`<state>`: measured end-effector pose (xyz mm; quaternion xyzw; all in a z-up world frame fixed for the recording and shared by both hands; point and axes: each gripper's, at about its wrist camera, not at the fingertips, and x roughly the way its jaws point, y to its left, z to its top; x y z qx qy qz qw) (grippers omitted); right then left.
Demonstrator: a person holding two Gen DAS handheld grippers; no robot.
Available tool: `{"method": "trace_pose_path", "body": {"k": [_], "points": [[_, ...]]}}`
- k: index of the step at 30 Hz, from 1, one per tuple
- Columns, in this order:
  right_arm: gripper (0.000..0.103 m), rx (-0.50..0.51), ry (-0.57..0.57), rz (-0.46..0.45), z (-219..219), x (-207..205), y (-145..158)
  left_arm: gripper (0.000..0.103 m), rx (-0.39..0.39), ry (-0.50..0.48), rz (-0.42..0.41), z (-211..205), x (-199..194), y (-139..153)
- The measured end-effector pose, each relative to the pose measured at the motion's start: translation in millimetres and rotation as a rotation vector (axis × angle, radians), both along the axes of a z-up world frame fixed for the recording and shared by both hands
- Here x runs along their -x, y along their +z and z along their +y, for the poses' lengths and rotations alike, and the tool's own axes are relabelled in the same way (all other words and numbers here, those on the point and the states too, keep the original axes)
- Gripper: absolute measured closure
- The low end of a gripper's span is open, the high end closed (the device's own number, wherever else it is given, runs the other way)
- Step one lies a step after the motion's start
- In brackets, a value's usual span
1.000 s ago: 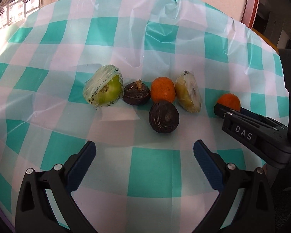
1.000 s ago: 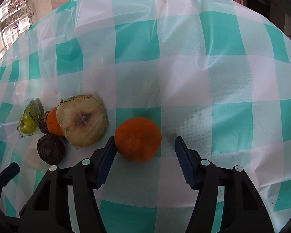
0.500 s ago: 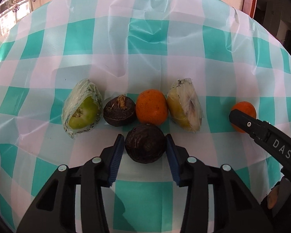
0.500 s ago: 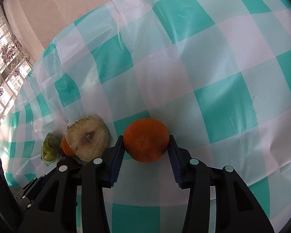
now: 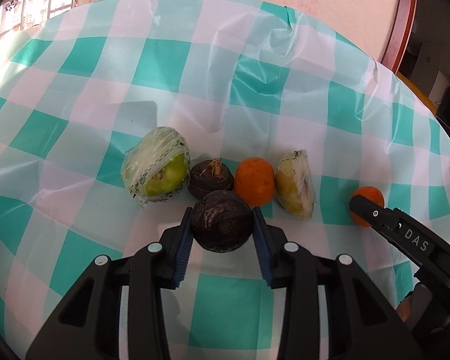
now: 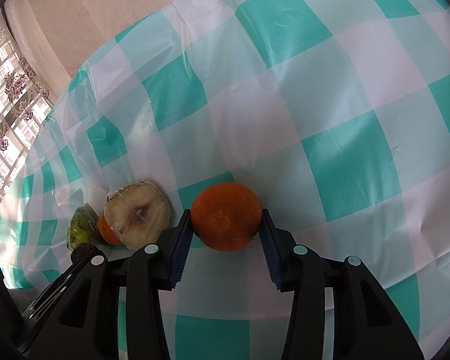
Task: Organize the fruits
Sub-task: 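Grasp the orange with the right tool while the left tool grasps a mangosteen, then carry the orange and mangosteen into the purple-rimmed box and open both tools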
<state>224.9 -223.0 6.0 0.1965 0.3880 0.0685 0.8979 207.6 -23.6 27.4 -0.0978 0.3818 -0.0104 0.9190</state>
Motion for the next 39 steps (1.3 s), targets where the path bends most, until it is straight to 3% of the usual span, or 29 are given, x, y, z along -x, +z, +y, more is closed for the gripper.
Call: {"method": "trace_pose_path", "body": {"k": [8,17,24,39], "points": [[0.059,-0.023,0.022,-0.048,-2.3,9.5,5.7,0.065,0.017,0.046,-0.002,10.0,23.3,-4.1],[0.059,-0.062,0.053,-0.100,-1.4,45.1,12.2,0.065,0.059,0.087,-0.029,13.8,79.8,-2.1],[0.059,-0.106,0.083,-0.087,12.3,86.1,10.6,0.065,0.148,0.117,-0.016,25.8,119.3,-8.5],[0.059,-0.085,0.158,-0.083,42.0,184.6,7.3,0.065,0.141,0.091,-0.024,32.3,207.1,-15.0]]}}
